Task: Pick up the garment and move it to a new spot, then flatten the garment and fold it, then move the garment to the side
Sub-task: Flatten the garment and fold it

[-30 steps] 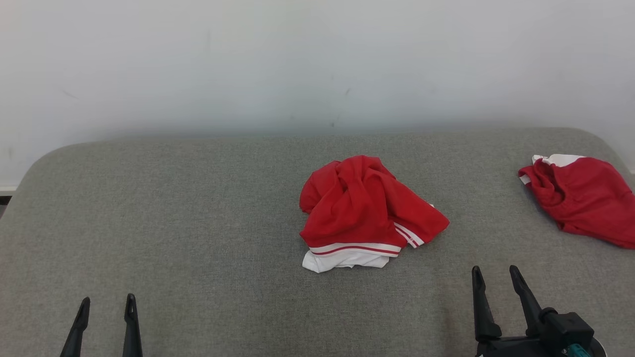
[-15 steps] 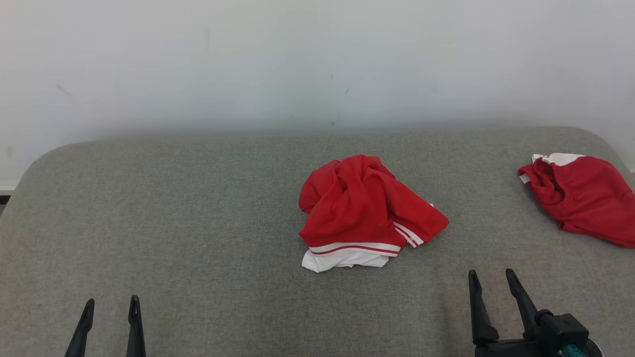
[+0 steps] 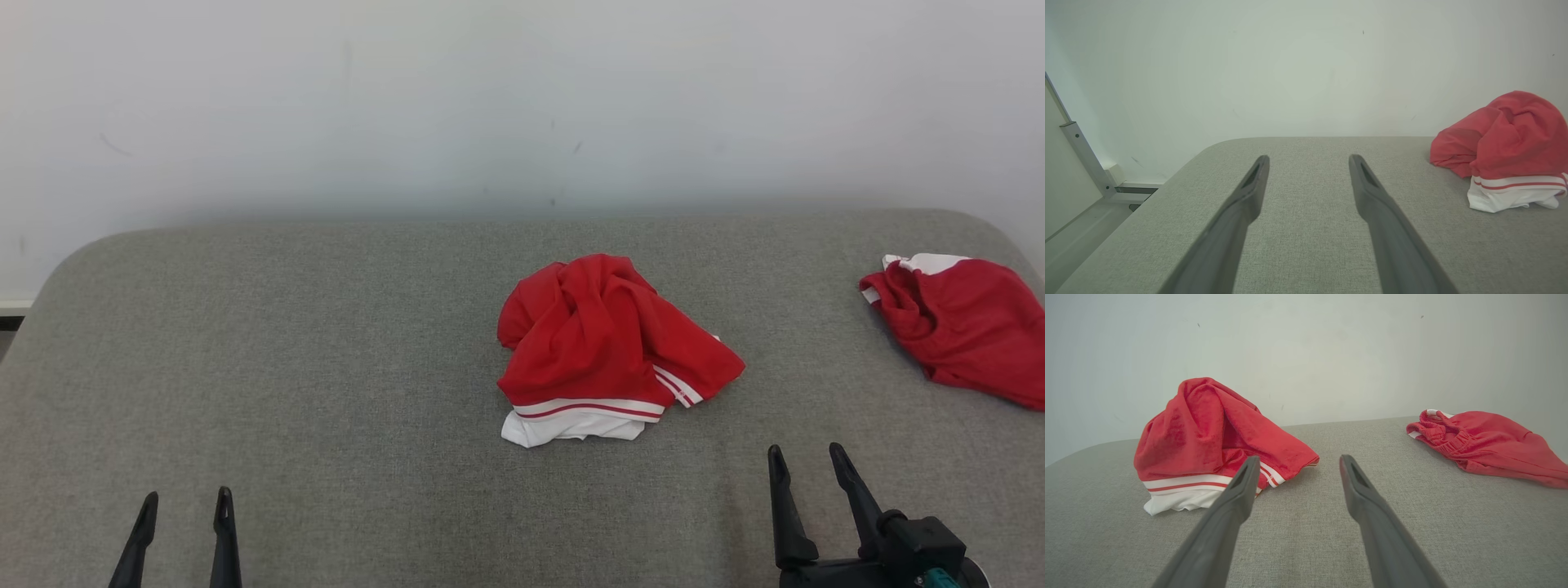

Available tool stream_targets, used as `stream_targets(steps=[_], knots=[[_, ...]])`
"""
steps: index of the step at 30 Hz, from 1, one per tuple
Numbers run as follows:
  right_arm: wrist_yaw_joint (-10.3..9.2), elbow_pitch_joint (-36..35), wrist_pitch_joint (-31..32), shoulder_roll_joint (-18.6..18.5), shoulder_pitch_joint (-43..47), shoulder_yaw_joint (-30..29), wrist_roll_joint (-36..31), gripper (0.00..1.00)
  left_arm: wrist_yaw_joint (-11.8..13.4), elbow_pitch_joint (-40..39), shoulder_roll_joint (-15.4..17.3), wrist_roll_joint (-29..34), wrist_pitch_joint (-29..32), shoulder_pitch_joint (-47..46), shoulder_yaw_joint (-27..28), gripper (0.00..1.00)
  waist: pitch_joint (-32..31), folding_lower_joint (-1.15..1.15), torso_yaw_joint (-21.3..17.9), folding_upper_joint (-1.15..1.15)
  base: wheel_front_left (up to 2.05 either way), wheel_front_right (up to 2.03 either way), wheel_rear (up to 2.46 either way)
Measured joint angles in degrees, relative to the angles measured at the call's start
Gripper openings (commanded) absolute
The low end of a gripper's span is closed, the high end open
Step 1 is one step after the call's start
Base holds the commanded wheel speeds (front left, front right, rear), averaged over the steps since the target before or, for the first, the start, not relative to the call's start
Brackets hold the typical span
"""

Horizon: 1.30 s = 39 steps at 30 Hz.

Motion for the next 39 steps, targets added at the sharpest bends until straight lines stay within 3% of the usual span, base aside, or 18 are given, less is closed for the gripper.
stream_targets(steps=[30, 39], knots=[[0.0, 0.4, 0.0, 0.0, 0.0, 0.1, 0.0, 1.0, -0.6, 0.6, -0.2, 0.6, 0.0, -0.5, 0.4, 1.0, -0.3, 0.0, 0.2, 0.0, 0.0, 0.0, 0.0], [0.0, 3.0, 0.2, -0.8, -2.8, 6.5, -0.2, 1.0, -0.6, 0.6, -0.5, 0.7, 0.0, -0.5, 0.2, 1.0, 0.1, 0.0, 0.8, 0.0, 0.0, 0.0, 0.0]])
